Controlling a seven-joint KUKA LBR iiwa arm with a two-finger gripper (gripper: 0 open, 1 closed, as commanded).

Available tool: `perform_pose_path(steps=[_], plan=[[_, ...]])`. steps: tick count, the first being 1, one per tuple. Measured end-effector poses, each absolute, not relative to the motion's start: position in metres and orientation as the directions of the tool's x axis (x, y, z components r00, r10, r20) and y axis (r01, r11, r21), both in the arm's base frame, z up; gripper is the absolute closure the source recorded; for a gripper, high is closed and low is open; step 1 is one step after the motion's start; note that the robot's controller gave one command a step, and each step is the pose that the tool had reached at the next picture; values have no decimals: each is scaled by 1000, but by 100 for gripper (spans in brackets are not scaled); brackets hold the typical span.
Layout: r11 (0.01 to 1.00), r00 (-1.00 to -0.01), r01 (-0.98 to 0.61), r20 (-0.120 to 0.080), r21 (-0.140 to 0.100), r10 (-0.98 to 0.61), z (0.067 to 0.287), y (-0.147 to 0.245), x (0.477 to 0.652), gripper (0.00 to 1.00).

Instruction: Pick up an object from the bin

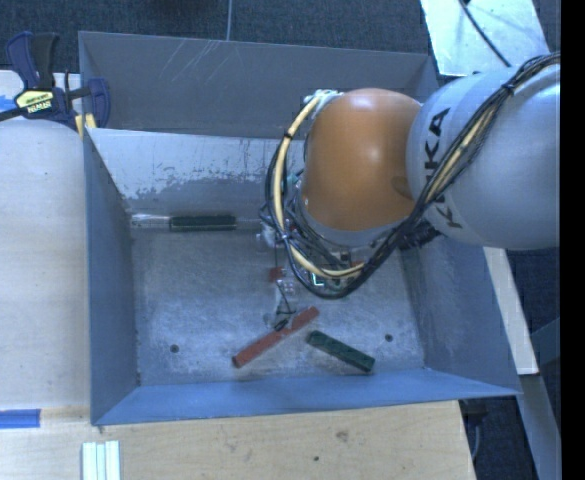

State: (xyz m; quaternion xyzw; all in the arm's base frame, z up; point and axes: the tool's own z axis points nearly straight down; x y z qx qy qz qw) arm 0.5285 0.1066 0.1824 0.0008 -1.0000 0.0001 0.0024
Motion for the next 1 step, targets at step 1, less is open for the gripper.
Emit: perform_pose_path(steps=[1], plan=[[994,-994,112,4,-1,112,66,67,483,0]])
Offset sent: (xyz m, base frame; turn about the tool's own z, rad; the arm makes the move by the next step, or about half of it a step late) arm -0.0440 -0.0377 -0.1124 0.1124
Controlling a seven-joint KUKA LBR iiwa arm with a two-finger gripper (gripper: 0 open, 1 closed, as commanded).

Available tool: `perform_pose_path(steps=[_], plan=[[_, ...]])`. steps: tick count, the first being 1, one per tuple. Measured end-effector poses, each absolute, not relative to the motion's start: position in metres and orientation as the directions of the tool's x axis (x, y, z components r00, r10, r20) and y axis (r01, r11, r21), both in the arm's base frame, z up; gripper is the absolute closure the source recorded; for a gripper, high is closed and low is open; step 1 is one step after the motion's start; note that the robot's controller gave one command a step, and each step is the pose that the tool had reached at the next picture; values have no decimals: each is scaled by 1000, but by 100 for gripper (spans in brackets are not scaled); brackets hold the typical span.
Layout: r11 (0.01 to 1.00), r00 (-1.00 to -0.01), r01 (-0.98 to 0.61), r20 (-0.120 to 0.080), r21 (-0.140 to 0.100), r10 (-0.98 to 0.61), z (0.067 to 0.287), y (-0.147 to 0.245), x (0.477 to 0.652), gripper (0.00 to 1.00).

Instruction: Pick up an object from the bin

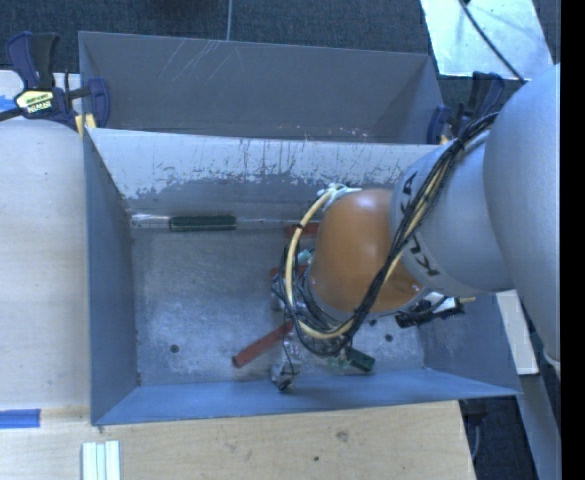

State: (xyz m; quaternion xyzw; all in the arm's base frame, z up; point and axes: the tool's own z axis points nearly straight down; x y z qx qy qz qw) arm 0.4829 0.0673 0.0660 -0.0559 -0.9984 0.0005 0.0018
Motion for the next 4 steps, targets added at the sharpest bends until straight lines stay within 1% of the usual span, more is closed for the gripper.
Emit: perform_pose_path(steps=[1,2,3,4], plan=[[994,-994,112,-5,1,112,70,68,486,100],[993,-993,115,-7,2,115,122,72,489,100],[992,-992,125,-3,4,125,92,135,512,100],[992,-992,-125,-4,0,-125,70,134,545,100]])
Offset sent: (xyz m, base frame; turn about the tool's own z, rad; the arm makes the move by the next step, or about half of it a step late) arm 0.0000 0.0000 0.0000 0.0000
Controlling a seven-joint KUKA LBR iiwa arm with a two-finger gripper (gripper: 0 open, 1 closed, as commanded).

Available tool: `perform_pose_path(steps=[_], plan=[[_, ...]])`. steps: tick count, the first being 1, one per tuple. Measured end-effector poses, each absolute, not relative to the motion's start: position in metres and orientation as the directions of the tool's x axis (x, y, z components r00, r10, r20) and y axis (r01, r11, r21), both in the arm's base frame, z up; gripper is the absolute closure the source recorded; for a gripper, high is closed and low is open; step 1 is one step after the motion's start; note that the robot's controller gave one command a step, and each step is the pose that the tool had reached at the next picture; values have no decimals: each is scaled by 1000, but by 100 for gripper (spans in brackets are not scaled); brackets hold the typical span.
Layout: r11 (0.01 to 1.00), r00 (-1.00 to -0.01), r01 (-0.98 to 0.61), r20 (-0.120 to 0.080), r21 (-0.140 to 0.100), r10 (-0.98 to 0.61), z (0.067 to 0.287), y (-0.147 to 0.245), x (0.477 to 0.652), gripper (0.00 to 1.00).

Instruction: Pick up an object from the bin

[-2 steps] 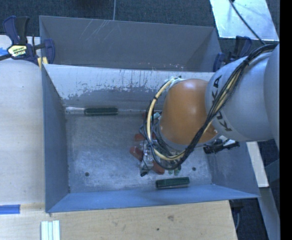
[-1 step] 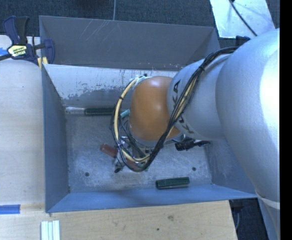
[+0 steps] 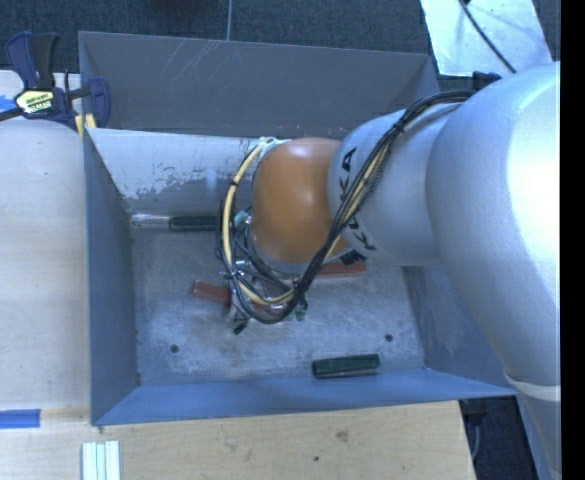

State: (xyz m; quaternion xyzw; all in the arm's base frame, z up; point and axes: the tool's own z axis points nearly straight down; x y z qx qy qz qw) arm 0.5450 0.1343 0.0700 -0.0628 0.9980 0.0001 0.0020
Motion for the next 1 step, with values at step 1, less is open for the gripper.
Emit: perform_pose_path(steps=[1], plan=[[996,-996,-92,-12,2,-92,234,133,545,100]])
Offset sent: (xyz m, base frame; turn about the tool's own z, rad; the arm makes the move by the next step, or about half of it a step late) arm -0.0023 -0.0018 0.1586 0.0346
